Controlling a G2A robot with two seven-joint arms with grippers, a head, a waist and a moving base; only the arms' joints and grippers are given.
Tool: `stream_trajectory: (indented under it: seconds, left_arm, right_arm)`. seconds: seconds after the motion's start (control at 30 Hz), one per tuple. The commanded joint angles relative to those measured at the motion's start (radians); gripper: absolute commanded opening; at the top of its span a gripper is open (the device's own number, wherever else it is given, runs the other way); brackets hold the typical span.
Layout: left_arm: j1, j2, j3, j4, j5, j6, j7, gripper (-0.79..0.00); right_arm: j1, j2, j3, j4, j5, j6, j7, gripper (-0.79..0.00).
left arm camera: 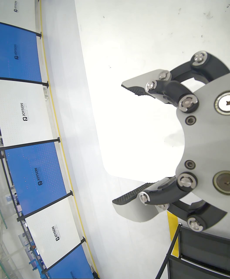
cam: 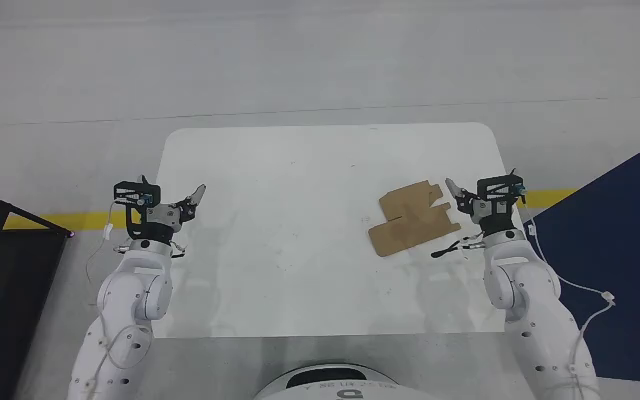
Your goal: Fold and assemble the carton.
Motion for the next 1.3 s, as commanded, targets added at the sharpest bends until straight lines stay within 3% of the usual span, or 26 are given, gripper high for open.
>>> stream_trajectory:
  seconds: [0.0,0.73,0.77,0.9,1.07,1.27]
  left_arm:
    - [0.000,0.000,0.000,0.000,0.000,0.000,0.000,0.000]
    - [0.000,0.000,0.000,0.000,0.000,0.000,0.000,0.000]
    - [0.000,0.000,0.000,0.000,0.000,0.000,0.000,0.000]
    - [0.000,0.000,0.000,0.000,0.000,0.000,0.000,0.000]
    - [0.000,0.000,0.000,0.000,0.000,0.000,0.000,0.000]
    - [0.000,0.000,0.000,0.000,0.000,0.000,0.000,0.000]
  right_arm:
    - [0.000,0.000,0.000,0.000,0.000,0.000,0.000,0.000]
    - [-0.023,0.001,0.003,-0.008,-0.049,-0.001,0.002,0.000]
    - [-0.046,0.004,0.008,-0.014,-0.070,-0.032,0.022,0.000]
    - [-0.101,0.032,0.090,-0.029,-0.168,-0.319,0.100,0.000]
    - [-0.146,0.050,0.135,-0.033,-0.292,-0.470,0.134,0.000]
    - [-0.078,0.055,0.142,0.042,-0.093,-0.648,0.236,0.000]
